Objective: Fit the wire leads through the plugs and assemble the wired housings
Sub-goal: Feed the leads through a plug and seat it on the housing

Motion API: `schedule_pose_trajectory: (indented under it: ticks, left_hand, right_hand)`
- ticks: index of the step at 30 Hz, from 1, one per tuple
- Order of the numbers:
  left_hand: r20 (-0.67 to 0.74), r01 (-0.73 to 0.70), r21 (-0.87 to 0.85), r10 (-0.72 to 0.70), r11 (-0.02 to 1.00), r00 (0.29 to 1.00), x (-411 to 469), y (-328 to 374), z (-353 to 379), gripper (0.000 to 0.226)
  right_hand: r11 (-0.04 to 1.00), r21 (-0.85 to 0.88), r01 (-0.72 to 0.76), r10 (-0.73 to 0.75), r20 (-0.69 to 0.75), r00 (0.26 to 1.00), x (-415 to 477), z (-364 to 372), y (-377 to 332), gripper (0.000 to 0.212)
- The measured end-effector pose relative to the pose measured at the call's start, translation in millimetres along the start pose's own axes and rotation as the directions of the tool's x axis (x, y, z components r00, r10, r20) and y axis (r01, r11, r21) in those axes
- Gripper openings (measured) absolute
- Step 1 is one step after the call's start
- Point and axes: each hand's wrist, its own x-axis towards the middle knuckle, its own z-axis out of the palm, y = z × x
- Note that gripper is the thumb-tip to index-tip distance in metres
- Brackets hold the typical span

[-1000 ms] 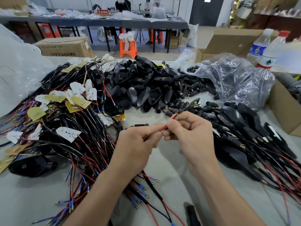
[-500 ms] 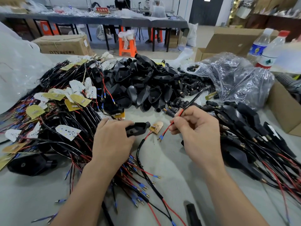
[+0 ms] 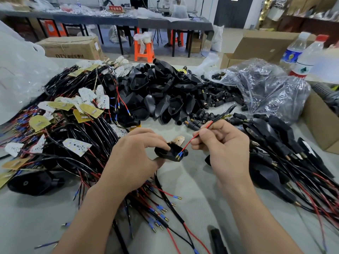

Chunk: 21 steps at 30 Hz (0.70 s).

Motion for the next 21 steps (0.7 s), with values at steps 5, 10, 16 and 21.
schedule_pose_trajectory:
  ticks: [5,10,16,21]
  left_hand:
    - [0.0,-0.062,0.086,0.063,0.994,0.998,-1.2,4.3,1.5,0.035]
    - [-0.003,-0.023,0.006,0.023,1.0,1.0,-2.1,5.9,-0.2,0.039]
    - [0.071,0.141,-0.071,-0.136,0.987,0.988,-3.0,6.2,-4.7,0.04]
    - [0.078,0.296,-0.245,-0.286,0.923,0.955,-0.4,12.2,3.4,0.041]
  right_hand:
    - [0.996,-0.085,0.042,-0.04,0.027,0.999,-2.3,1.2,4.0,0.016]
    - [0.905,-0.405,0.128,-0.099,0.092,0.991,-8.6,5.9,12.4,0.014]
    - [0.777,-0.563,0.281,-0.205,0.195,0.959,-12.1,4.6,12.1,0.011]
    - [0.759,-0.572,0.312,-0.214,0.233,0.949,-13.2,6.0,8.5,0.012]
